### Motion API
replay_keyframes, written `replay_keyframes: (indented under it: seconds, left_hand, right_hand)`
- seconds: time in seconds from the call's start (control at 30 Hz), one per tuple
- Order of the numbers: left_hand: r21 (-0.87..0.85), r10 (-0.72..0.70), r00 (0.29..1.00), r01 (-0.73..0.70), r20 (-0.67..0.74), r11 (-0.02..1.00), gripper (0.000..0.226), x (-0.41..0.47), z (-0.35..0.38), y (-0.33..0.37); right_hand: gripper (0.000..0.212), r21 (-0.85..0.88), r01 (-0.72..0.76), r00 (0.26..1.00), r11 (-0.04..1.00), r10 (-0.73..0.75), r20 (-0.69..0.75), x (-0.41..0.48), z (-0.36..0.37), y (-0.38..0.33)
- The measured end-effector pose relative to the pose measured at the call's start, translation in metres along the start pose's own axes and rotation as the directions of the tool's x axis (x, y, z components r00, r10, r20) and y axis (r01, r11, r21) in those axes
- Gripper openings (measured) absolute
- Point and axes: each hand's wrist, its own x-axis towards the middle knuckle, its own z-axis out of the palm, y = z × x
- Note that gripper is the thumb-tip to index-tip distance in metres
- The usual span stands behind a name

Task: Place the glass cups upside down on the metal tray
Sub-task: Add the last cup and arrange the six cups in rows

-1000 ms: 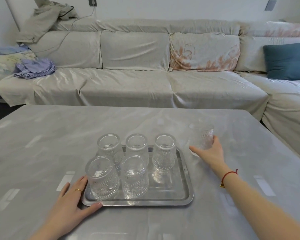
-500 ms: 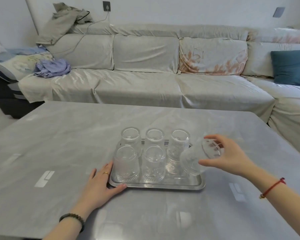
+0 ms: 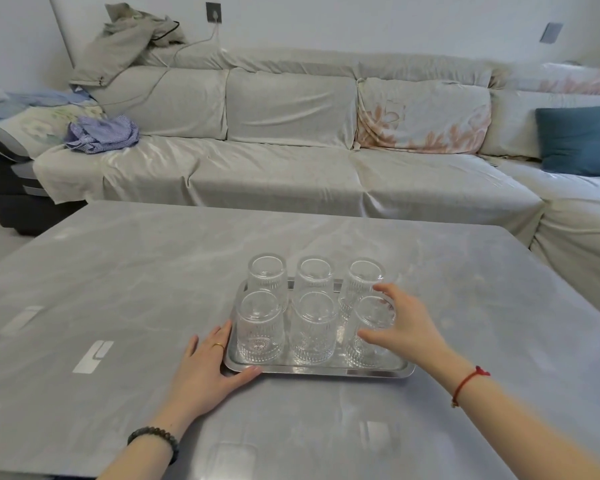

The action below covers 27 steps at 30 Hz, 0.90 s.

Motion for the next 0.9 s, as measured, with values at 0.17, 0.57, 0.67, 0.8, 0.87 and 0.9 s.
replay_keyframes:
  seconds: [0.17,0.57,0.67,0.8,0.87,0.9]
  left_hand:
    - [-0.006,-0.005,1.0,0.005,-0.005,1.0,0.11,-0.001,0.001,0.0]
    - [-0.505,-0.107,0.993,0.073,-0.039,0.86,0.082,0.005,-0.014,0.02]
    - [-0.581,-0.091,0.995,0.052,-0.037,0.812,0.066,0.01,-0.013,0.032]
    - [-0.606,-0.085,0.996,0.048,-0.033,0.794,0.066,0.016,-0.009,0.035]
    - [-0.602,-0.091,0.995,0.049,-0.038,0.797,0.066,0.016,-0.008,0.037]
    - [-0.595,-0.091,0.995,0.049,-0.042,0.803,0.066,0.016,-0.008,0.038]
  right_hand:
    - [0.08,0.119,0.018,0.999,0.993,-0.013,-0.042,-0.007,0.01,0.006]
    - [0.086,0.503,-0.194,0.977,0.842,0.214,0.019,-0.034,0.039,0.036]
    - [0.083,0.522,-0.194,0.974,0.83,0.227,0.001,-0.033,0.044,0.034]
    - [0.082,0.526,-0.189,0.974,0.829,0.224,-0.003,-0.033,0.045,0.034]
    - [0.082,0.526,-0.185,0.976,0.83,0.218,-0.001,-0.032,0.046,0.033]
    - [0.082,0.527,-0.179,0.977,0.831,0.213,-0.004,-0.032,0.047,0.032]
